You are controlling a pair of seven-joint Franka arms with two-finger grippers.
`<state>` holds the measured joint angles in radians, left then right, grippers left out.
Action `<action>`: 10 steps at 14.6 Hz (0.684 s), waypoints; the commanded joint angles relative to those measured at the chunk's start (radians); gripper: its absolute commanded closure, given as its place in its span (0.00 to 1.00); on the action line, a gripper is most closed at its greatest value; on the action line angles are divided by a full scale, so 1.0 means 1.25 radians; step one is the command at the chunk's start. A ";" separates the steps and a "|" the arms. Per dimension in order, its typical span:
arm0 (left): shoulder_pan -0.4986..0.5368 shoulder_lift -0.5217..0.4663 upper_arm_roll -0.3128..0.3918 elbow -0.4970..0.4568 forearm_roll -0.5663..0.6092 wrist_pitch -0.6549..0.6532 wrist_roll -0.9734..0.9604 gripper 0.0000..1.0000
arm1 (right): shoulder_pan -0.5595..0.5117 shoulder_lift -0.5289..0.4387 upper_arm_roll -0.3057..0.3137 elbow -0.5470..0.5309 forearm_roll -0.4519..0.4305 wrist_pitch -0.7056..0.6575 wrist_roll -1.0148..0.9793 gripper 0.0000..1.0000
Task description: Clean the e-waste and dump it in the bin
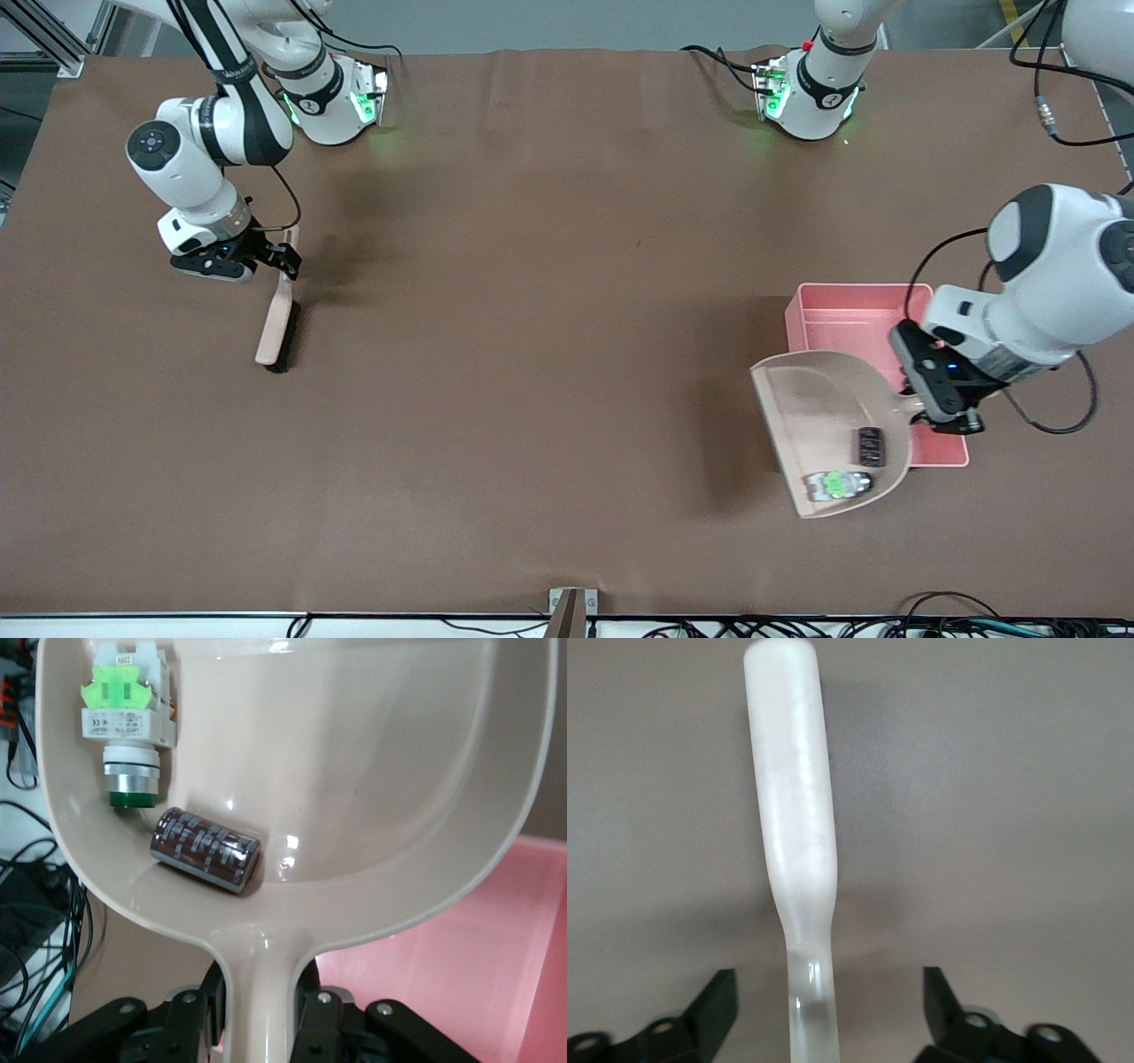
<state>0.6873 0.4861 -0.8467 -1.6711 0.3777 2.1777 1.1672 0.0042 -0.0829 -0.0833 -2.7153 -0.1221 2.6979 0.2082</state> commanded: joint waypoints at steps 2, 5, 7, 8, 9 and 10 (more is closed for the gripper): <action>0.028 -0.051 0.005 -0.008 0.006 -0.085 0.074 1.00 | -0.010 -0.102 0.014 0.159 -0.005 -0.310 -0.001 0.00; 0.028 -0.091 0.066 -0.013 0.005 -0.125 0.158 1.00 | 0.020 -0.113 0.015 0.398 -0.003 -0.594 -0.002 0.00; 0.028 -0.093 0.108 -0.014 0.006 -0.130 0.232 1.00 | 0.042 -0.109 0.014 0.572 0.004 -0.735 -0.001 0.00; 0.027 -0.094 0.123 -0.016 0.006 -0.131 0.258 1.00 | 0.047 -0.107 0.015 0.635 0.008 -0.776 -0.001 0.00; 0.027 -0.093 0.130 -0.017 0.007 -0.136 0.276 1.00 | 0.049 -0.104 0.015 0.692 0.011 -0.803 0.000 0.00; 0.026 -0.093 0.132 -0.023 0.016 -0.143 0.281 1.00 | 0.052 -0.102 0.015 0.741 0.012 -0.812 0.000 0.00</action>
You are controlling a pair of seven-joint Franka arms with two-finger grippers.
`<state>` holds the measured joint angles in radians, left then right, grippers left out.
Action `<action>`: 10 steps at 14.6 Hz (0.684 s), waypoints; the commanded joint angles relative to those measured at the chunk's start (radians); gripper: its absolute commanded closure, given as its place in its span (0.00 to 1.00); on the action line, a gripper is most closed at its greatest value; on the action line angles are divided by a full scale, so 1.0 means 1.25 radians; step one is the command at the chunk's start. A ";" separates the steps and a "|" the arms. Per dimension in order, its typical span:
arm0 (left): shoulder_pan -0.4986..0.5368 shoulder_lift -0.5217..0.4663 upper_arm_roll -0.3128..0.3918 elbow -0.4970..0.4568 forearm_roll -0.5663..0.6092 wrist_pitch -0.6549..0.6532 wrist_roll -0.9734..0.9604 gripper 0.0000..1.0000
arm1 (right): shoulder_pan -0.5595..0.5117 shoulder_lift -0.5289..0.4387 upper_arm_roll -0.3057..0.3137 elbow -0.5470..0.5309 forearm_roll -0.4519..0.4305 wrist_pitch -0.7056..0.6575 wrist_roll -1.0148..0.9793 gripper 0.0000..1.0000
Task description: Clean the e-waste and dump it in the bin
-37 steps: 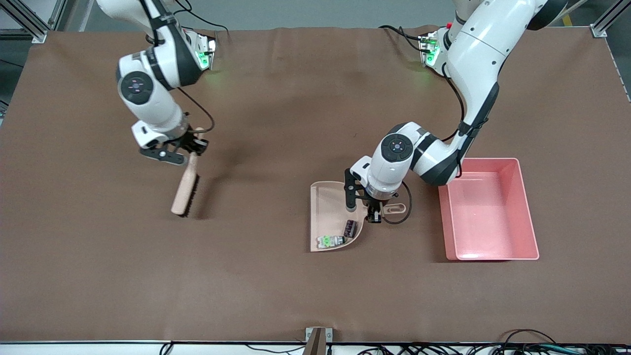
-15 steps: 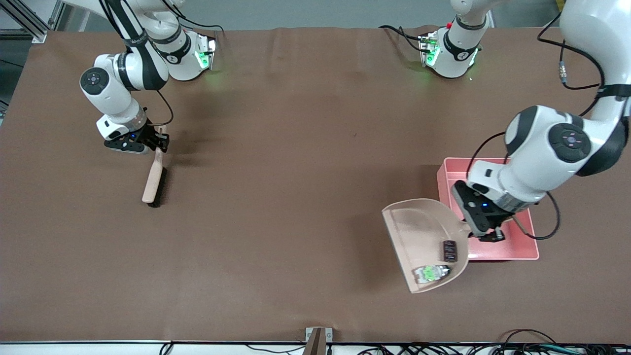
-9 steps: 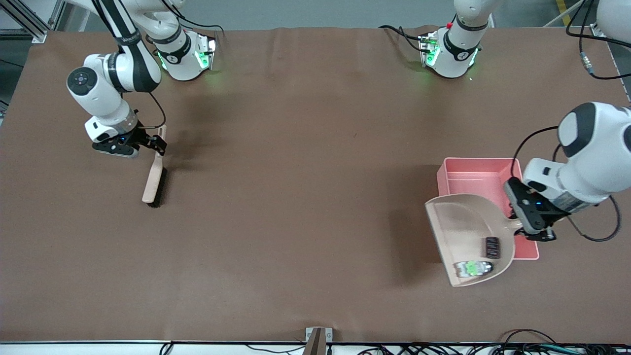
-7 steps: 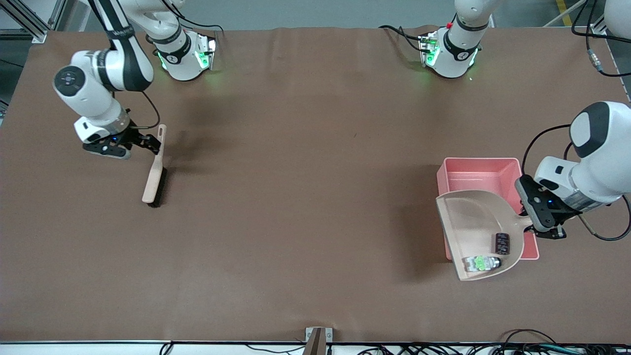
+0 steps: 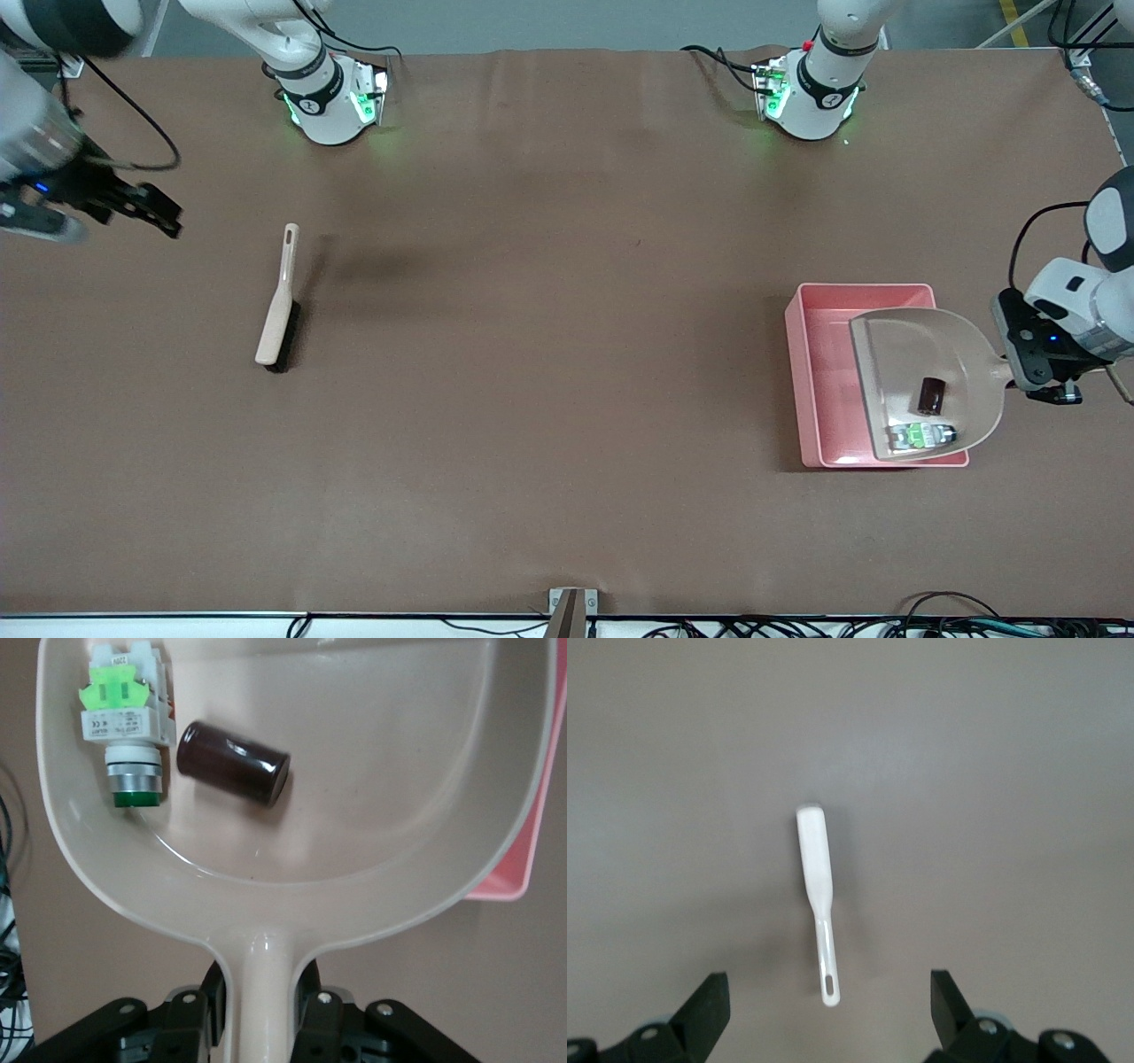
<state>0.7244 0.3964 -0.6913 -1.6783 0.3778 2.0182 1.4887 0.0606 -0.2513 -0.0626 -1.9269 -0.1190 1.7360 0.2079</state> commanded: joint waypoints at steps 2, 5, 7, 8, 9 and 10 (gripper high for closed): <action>-0.013 -0.023 0.028 -0.035 0.027 -0.016 0.024 1.00 | 0.023 0.050 -0.001 0.202 0.009 -0.058 -0.001 0.00; -0.070 -0.024 0.085 -0.049 0.078 -0.015 0.024 1.00 | 0.014 0.102 -0.004 0.328 0.036 -0.176 -0.003 0.00; -0.084 -0.024 0.094 -0.064 0.114 -0.014 0.018 1.00 | -0.010 0.110 -0.008 0.330 0.063 -0.197 -0.008 0.00; -0.089 -0.025 0.094 -0.076 0.143 -0.013 0.011 1.00 | -0.035 0.130 0.000 0.328 0.072 -0.203 -0.024 0.00; -0.100 -0.028 0.095 -0.082 0.169 -0.013 0.004 1.00 | -0.061 0.146 0.008 0.330 0.083 -0.213 -0.046 0.00; -0.114 -0.029 0.106 -0.086 0.203 -0.013 -0.019 1.00 | -0.091 0.159 0.010 0.333 0.111 -0.211 -0.058 0.00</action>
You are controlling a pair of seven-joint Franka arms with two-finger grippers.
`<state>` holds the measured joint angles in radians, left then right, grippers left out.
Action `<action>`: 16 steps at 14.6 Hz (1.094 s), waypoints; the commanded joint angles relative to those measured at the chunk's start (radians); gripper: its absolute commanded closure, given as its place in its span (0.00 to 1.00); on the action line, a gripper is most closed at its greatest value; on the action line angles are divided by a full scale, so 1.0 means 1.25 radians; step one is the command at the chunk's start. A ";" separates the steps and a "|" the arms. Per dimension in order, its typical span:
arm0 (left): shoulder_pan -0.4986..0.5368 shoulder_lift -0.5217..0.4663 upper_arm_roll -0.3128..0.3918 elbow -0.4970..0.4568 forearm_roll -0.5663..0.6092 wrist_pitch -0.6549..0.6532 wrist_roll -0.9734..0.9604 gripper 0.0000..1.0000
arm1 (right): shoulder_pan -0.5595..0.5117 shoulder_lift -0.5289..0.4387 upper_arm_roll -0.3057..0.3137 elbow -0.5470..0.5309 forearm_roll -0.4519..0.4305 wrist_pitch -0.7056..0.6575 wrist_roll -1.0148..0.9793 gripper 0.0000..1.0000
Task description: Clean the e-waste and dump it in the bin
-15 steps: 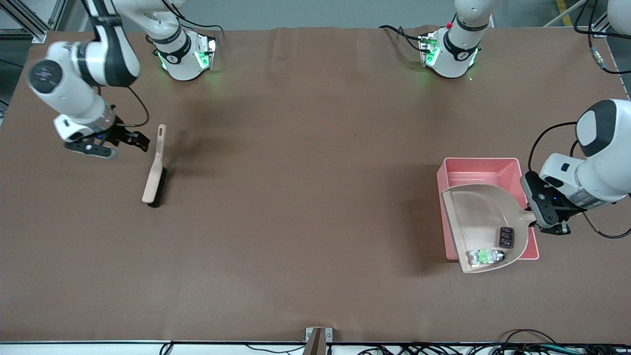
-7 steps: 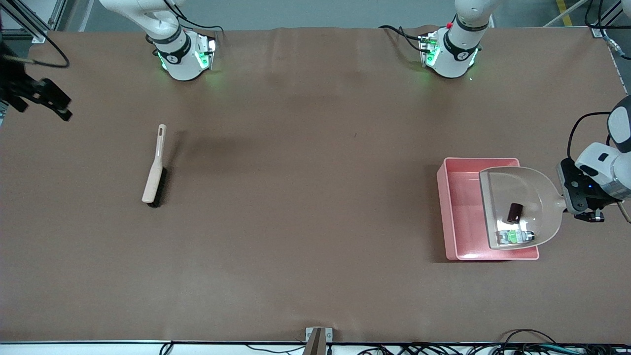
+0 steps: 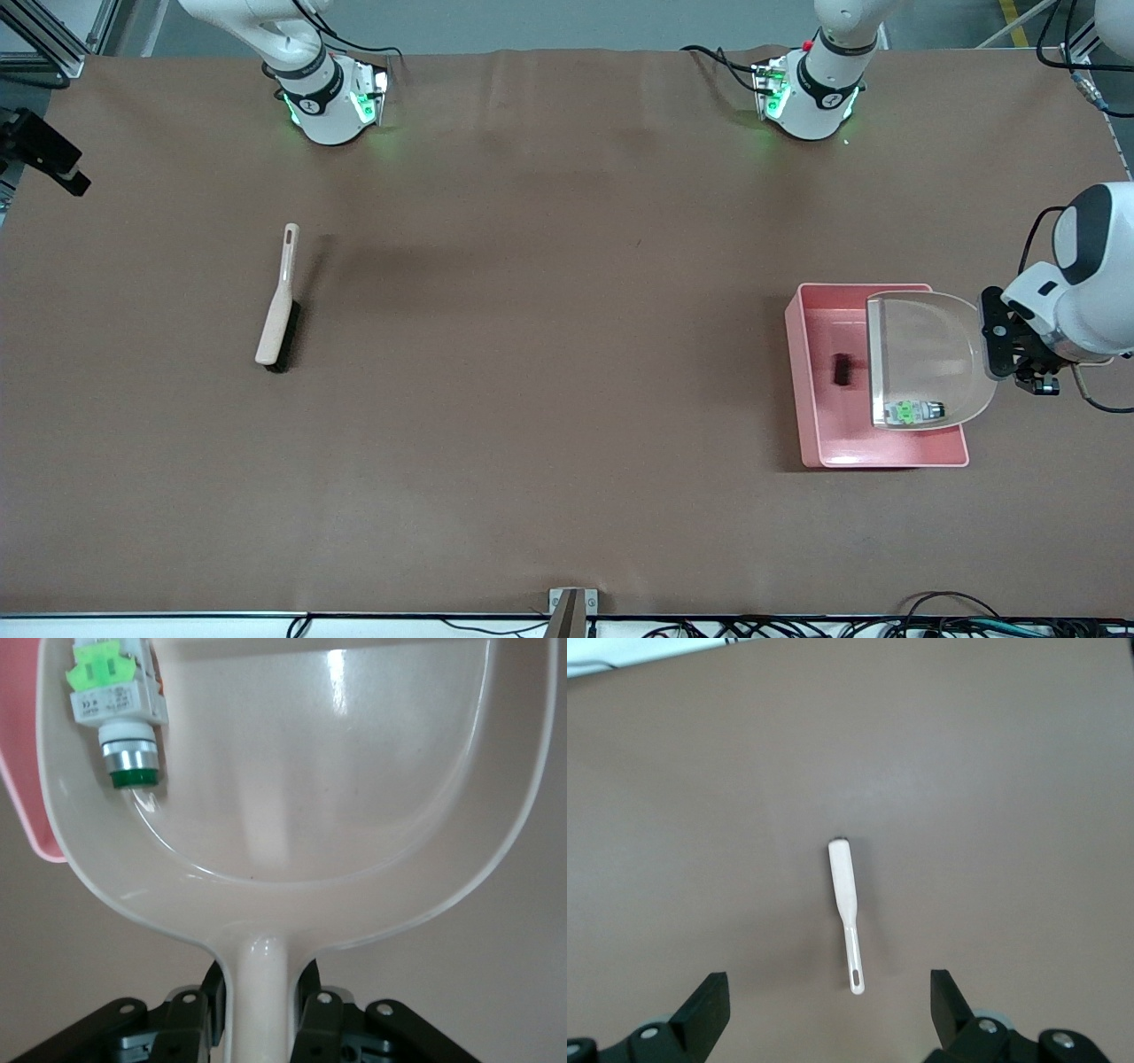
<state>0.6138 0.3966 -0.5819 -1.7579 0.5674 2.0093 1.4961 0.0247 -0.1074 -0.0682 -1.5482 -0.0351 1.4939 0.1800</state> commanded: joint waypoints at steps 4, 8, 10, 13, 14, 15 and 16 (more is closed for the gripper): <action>-0.075 -0.035 0.030 -0.022 0.152 -0.007 -0.080 1.00 | -0.087 0.070 0.013 -0.008 0.053 0.039 -0.045 0.00; -0.122 -0.046 0.031 -0.025 0.254 -0.011 -0.117 1.00 | -0.092 0.101 0.019 0.004 0.050 0.063 -0.045 0.00; -0.124 -0.046 0.031 -0.021 0.261 -0.011 -0.117 1.00 | -0.095 0.102 0.049 0.003 0.039 0.062 -0.069 0.00; -0.124 -0.073 0.026 -0.010 0.242 -0.004 -0.126 1.00 | -0.095 0.102 0.056 0.003 0.022 0.055 -0.144 0.00; -0.128 -0.074 0.025 0.010 0.201 -0.003 -0.128 1.00 | -0.092 0.101 0.055 0.002 0.022 0.055 -0.146 0.00; -0.139 -0.074 0.026 0.029 0.146 -0.003 -0.138 1.00 | -0.090 0.101 0.055 0.000 0.021 0.054 -0.145 0.00; -0.151 -0.074 0.027 0.045 0.095 -0.003 -0.143 1.00 | -0.090 0.099 0.055 -0.001 0.021 0.053 -0.143 0.00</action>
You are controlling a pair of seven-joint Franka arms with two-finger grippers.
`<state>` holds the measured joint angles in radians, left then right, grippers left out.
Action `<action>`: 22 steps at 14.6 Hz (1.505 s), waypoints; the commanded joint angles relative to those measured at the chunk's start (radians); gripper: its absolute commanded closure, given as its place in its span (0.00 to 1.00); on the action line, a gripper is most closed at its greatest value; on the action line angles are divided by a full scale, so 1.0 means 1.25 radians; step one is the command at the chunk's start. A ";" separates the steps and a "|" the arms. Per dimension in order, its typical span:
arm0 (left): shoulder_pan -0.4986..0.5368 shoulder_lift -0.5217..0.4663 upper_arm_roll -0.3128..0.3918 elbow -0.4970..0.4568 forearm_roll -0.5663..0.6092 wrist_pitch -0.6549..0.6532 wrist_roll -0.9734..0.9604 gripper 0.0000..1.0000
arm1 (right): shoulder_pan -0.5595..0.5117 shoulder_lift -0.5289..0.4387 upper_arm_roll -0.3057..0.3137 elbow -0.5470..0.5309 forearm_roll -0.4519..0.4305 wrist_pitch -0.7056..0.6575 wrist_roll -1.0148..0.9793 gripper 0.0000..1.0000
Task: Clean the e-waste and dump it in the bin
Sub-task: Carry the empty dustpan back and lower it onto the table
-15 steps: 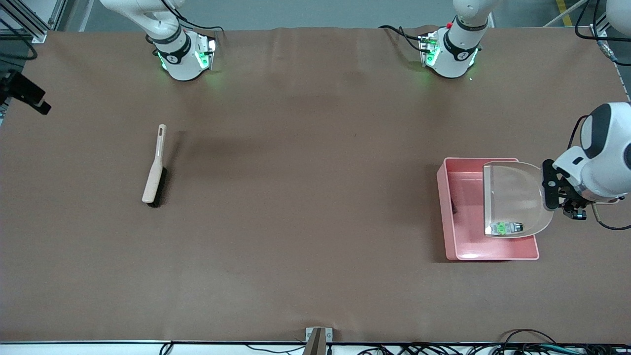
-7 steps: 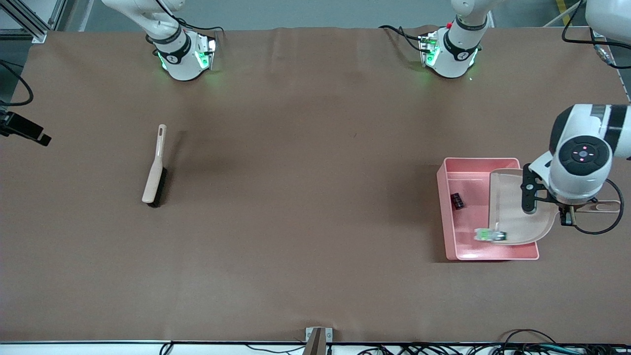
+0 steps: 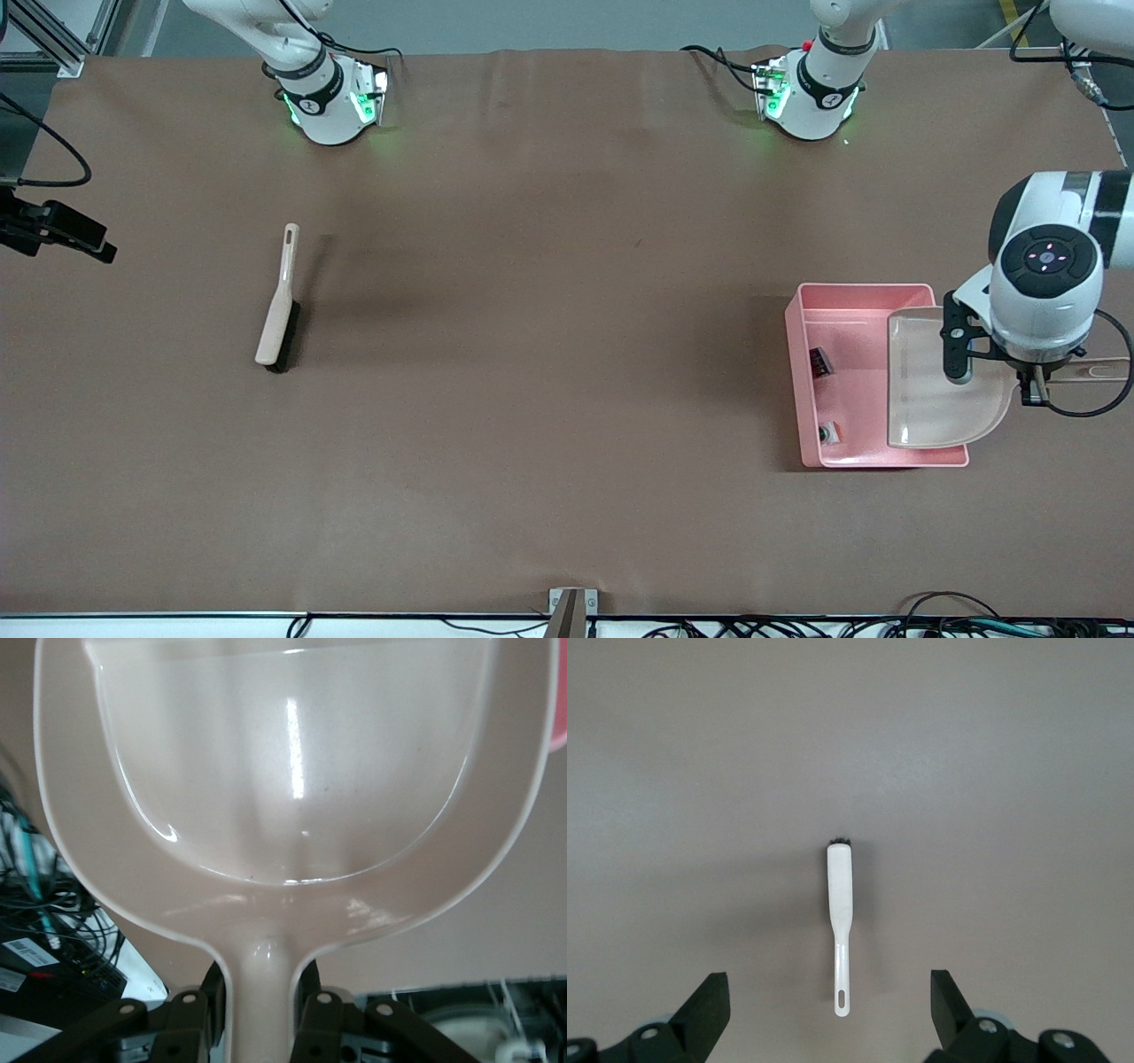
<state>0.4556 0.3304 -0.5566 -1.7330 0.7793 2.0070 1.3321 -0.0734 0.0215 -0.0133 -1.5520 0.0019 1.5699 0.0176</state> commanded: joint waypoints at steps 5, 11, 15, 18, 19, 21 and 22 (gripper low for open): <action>-0.121 -0.019 0.007 0.040 -0.243 0.001 -0.168 1.00 | 0.005 -0.005 0.013 0.000 -0.009 -0.019 -0.010 0.00; -0.270 0.049 0.010 0.030 -0.299 0.067 -0.330 1.00 | 0.005 -0.005 0.013 0.001 -0.011 -0.016 -0.015 0.00; -0.323 0.104 0.010 -0.014 -0.299 0.176 -0.393 1.00 | 0.006 -0.005 0.013 0.000 -0.011 -0.018 -0.019 0.00; -0.331 0.125 0.011 -0.087 -0.298 0.300 -0.398 1.00 | 0.007 -0.005 0.013 0.000 -0.011 -0.021 -0.019 0.00; -0.333 0.130 0.011 -0.107 -0.297 0.333 -0.398 0.99 | 0.007 -0.005 0.013 0.000 -0.011 -0.024 -0.018 0.00; -0.340 0.149 0.011 -0.130 -0.288 0.379 -0.398 0.99 | 0.007 -0.005 0.013 0.000 -0.011 -0.023 -0.017 0.00; -0.344 0.164 0.011 -0.129 -0.287 0.390 -0.397 0.99 | 0.007 -0.005 0.013 0.000 -0.011 -0.023 -0.017 0.00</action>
<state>0.0414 0.5312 -0.5517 -1.8771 0.4228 2.4513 0.8334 -0.0668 0.0215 0.0010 -1.5520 -0.0006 1.5485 0.0043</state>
